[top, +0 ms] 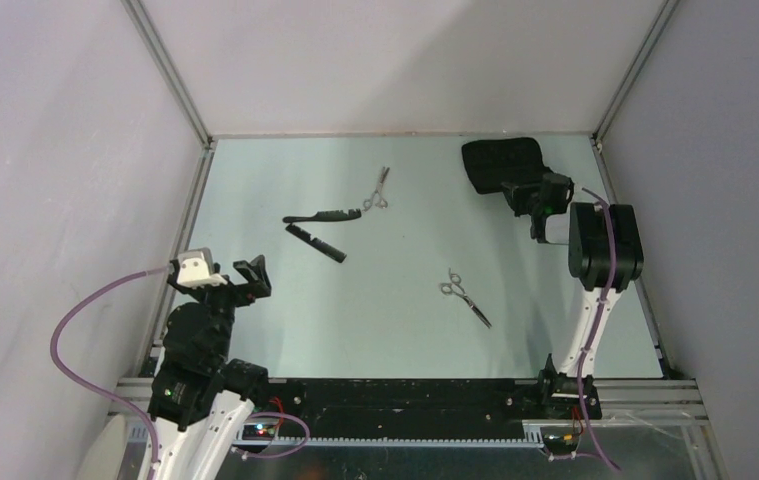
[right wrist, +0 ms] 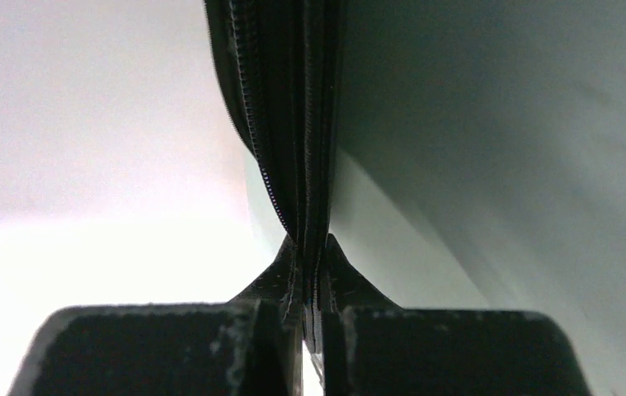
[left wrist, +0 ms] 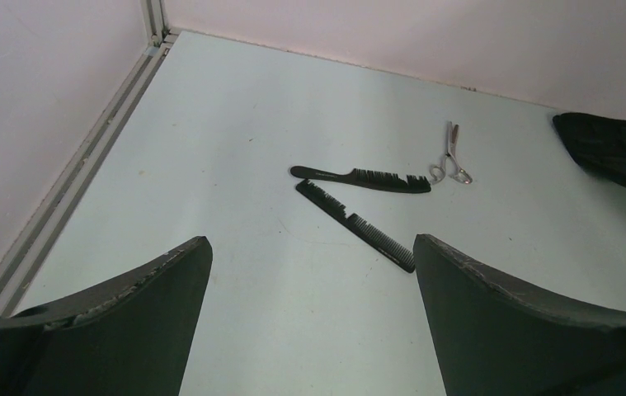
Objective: Sort the hair-cutting tools
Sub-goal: Pick up the hairdressing tool bag at the center of the board, then place the hairdressing tool bag at the center of the board.
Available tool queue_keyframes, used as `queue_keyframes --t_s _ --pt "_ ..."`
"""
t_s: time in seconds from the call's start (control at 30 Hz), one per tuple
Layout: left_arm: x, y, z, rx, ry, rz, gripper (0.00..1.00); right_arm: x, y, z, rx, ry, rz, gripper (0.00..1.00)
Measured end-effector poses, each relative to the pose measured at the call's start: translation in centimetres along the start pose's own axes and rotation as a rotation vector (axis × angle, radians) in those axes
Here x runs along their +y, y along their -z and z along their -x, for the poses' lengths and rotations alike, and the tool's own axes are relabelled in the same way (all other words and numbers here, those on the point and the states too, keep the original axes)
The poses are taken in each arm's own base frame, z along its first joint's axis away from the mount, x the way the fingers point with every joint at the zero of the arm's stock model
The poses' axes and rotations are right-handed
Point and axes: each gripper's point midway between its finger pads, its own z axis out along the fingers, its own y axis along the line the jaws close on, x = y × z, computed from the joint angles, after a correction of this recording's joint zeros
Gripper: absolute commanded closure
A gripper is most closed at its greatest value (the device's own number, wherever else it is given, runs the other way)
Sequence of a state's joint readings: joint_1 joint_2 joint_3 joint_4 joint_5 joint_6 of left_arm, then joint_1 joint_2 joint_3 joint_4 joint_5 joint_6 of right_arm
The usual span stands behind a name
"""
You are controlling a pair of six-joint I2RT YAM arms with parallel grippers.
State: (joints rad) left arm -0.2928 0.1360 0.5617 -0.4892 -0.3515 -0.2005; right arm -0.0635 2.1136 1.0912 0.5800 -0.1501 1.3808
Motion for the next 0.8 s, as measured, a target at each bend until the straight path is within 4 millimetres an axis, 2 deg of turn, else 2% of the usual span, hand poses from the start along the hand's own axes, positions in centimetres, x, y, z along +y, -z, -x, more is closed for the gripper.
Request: queue_keyframes --t_s 0.23,0.47,0.6,0.7,0.8 --pt "0.1 0.2 0.3 -0.016 0.006 -0.001 0.0 -0.3 6.1 -2.1 0.105 0.047 0.015 1.0" --pt "0.3 0.4 0.4 -0.021 0.008 0.008 0.0 2.9 13.0 -6.0 0.284 0.148 0.132 1.0" --pt "0.5 0.4 0.2 -0.017 0.006 0.018 0.0 4.4 18.1 -10.3 0.413 0.257 0.206 1.0" --pt "0.7 0.4 0.2 -0.017 0.005 0.028 0.0 4.8 21.9 -14.8 0.536 0.361 0.249 1.0" --pt "0.8 0.4 0.1 -0.015 0.004 0.034 0.0 4.3 25.9 -19.6 0.672 0.455 0.289 1.0"
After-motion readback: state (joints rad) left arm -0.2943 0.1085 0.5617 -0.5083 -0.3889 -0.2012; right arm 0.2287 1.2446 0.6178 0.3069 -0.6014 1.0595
